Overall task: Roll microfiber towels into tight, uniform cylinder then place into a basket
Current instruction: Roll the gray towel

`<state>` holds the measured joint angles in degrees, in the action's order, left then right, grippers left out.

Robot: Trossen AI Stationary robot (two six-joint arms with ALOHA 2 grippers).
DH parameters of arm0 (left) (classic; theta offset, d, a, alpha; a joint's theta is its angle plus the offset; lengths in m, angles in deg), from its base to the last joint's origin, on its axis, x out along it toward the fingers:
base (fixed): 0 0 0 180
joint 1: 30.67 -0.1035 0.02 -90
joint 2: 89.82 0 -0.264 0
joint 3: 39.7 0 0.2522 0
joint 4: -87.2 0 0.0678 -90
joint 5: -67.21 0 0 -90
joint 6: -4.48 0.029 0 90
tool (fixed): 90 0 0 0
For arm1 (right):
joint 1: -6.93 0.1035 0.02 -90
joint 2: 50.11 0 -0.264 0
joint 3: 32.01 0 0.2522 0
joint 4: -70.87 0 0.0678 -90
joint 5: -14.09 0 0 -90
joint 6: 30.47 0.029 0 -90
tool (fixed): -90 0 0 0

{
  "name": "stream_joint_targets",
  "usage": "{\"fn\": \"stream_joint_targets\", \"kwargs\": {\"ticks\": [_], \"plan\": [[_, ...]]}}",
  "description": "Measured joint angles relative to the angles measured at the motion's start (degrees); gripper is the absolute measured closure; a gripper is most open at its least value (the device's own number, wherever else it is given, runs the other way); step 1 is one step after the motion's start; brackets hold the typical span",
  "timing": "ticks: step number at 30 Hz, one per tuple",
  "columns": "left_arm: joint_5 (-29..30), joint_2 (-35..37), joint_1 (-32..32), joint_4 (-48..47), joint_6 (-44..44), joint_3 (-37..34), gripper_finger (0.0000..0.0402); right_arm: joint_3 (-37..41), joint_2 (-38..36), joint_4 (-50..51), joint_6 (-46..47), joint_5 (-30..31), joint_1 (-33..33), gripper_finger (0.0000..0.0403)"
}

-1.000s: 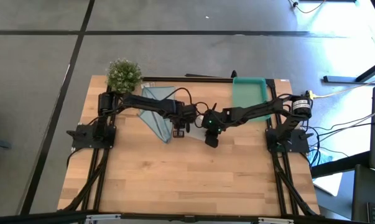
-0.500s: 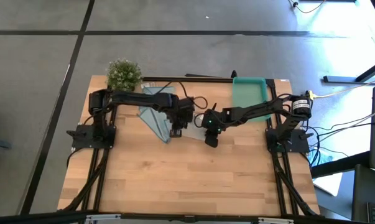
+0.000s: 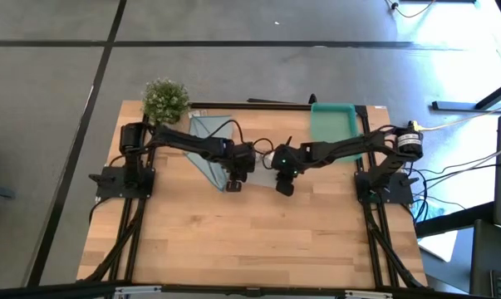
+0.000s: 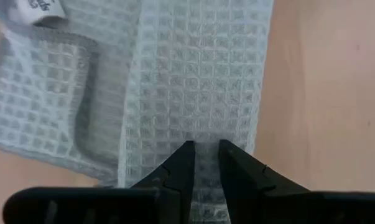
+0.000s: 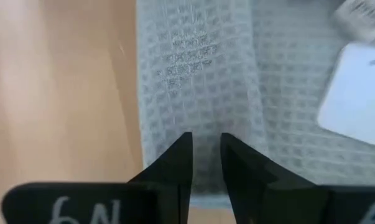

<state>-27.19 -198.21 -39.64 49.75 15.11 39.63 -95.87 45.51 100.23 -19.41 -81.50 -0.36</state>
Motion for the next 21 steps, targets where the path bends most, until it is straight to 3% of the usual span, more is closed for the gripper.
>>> {"fn": "stream_joint_targets", "kwargs": {"ticks": [8,14,21], "plan": [[0.0,0.2,0.0,1.7,0.0,-1.3,0.0331,-0.1,-6.7,1.0,-6.7,0.2,3.5,0.0325],[0.0,0.2,-0.1,1.8,0.0,-1.3,0.0331,-0.2,-5.4,3.5,-13.9,2.3,9.6,0.0328],[-0.3,0.1,-0.1,1.9,0.0,-1.3,0.0331,-0.2,-2.5,3.2,-16.0,3.7,10.7,0.0328]]}}
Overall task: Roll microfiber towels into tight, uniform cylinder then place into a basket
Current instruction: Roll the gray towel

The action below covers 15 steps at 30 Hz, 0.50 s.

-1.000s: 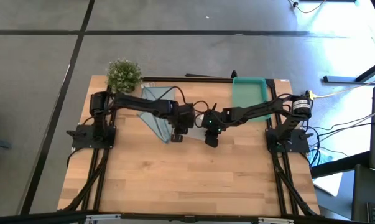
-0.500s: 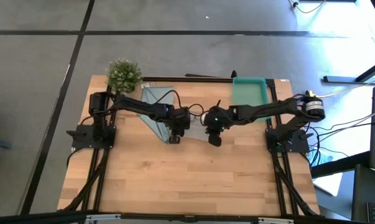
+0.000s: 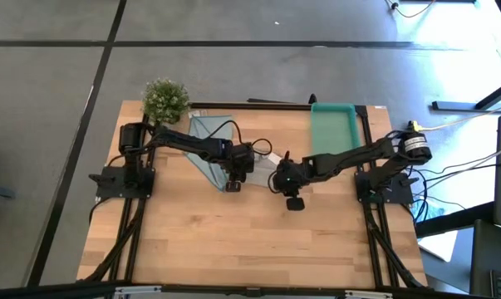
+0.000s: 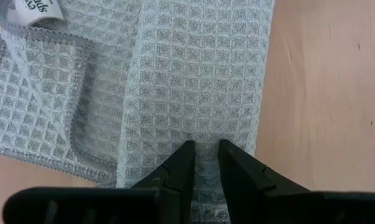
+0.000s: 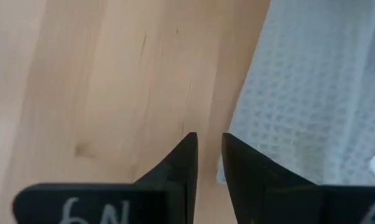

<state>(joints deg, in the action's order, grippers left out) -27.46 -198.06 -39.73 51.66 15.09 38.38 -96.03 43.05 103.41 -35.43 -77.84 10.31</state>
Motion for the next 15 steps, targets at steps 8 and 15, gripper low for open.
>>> {"fn": "stream_joint_targets", "kwargs": {"ticks": [8,15], "plan": [[-0.7,0.0,0.0,0.0,0.0,0.0,0.0331,0.0,1.9,-1.0,-0.4,2.2,0.0,0.0282],[-0.8,-0.1,0.0,0.0,0.0,0.0,0.0331,-0.1,3.7,-0.3,-1.5,5.7,0.0,0.0231]]}}
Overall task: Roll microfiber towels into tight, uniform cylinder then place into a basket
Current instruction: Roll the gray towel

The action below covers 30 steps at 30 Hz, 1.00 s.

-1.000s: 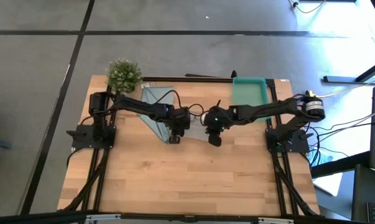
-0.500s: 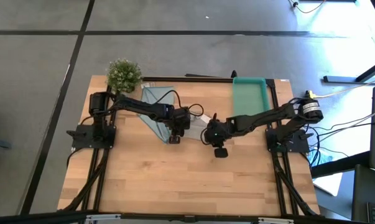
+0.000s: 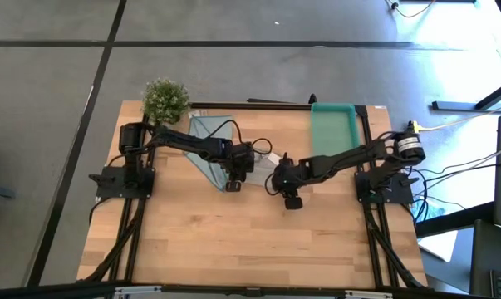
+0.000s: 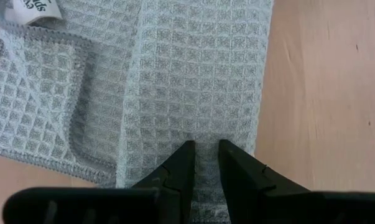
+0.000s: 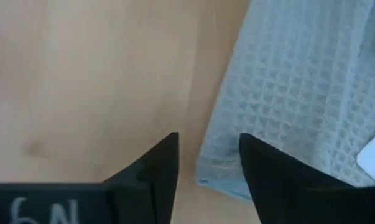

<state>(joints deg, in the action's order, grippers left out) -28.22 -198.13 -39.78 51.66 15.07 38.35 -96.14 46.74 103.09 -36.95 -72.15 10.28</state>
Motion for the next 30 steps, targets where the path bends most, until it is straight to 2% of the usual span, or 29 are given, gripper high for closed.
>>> {"fn": "stream_joint_targets", "kwargs": {"ticks": [4,7,10,13,16,18,19,24,30], "plan": [[-0.1,0.0,0.0,0.0,0.0,0.0,0.0331,-0.2,3.1,-0.3,-0.2,1.1,0.0,0.0229],[-0.1,0.0,0.0,0.0,0.0,0.0,0.0331,-0.3,4.5,-0.1,-0.1,4.8,0.2,0.0229],[-0.1,0.0,0.0,-0.1,0.0,0.0,0.0331,-0.3,4.6,0.0,0.0,6.2,0.6,0.0243],[-0.1,0.0,0.0,-0.1,0.0,0.0,0.0331,-0.2,4.7,-0.1,0.0,7.4,0.5,0.0288],[-0.1,0.0,0.0,-0.1,0.0,0.0,0.0331,-0.2,4.7,-0.1,0.2,8.3,0.1,0.0364],[-0.2,0.0,0.0,-0.2,0.0,0.0,0.0331,-0.2,4.4,0.2,0.2,6.7,-0.3,0.0383],[-0.2,0.0,0.0,-0.3,0.0,0.0,0.0331,-0.3,4.2,0.3,0.3,4.5,-0.9,0.0383],[-0.2,0.0,0.2,-1.9,0.5,0.1,0.0331,-1.4,2.4,1.5,3.2,-15.6,-6.5,0.0386],[-0.1,0.0,0.8,-2.5,0.6,0.0,0.0331,-3.7,1.9,2.1,6.6,-29.7,-13.0,0.0386]]}}
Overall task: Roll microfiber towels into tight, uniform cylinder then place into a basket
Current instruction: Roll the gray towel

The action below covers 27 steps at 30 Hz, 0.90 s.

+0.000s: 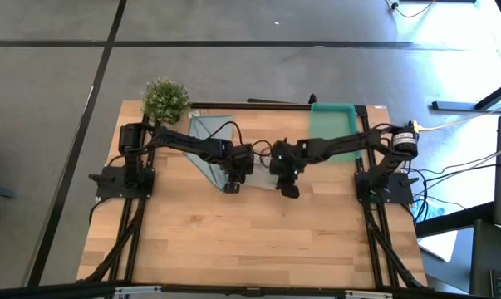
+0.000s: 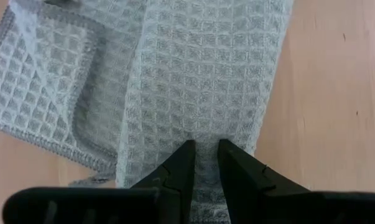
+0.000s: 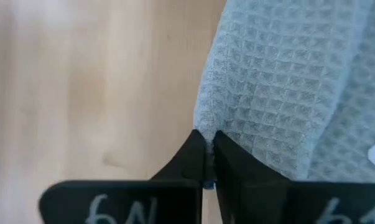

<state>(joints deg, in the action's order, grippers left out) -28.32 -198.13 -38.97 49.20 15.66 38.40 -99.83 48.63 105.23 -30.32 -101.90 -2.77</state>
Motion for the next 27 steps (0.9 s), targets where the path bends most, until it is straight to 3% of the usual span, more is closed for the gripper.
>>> {"fn": "stream_joint_targets", "kwargs": {"ticks": [9,15,19,27], "plan": [[0.8,0.0,1.8,-0.3,3.0,0.0,0.0331,-1.5,-0.1,0.2,10.5,-11.5,-10.0,0.0386],[0.4,0.0,2.1,0.2,4.9,0.0,0.0332,-1.5,-0.1,-0.2,16.8,-14.6,-15.0,0.0386],[0.4,-0.1,2.1,0.6,5.8,0.0,0.0332,-1.5,-0.1,-0.3,19.5,-13.8,-16.5,0.0386],[-1.0,-0.1,2.1,1.9,6.0,-0.1,0.0332,-1.5,-0.2,-0.5,23.8,-6.3,-17.8,0.0386]]}}
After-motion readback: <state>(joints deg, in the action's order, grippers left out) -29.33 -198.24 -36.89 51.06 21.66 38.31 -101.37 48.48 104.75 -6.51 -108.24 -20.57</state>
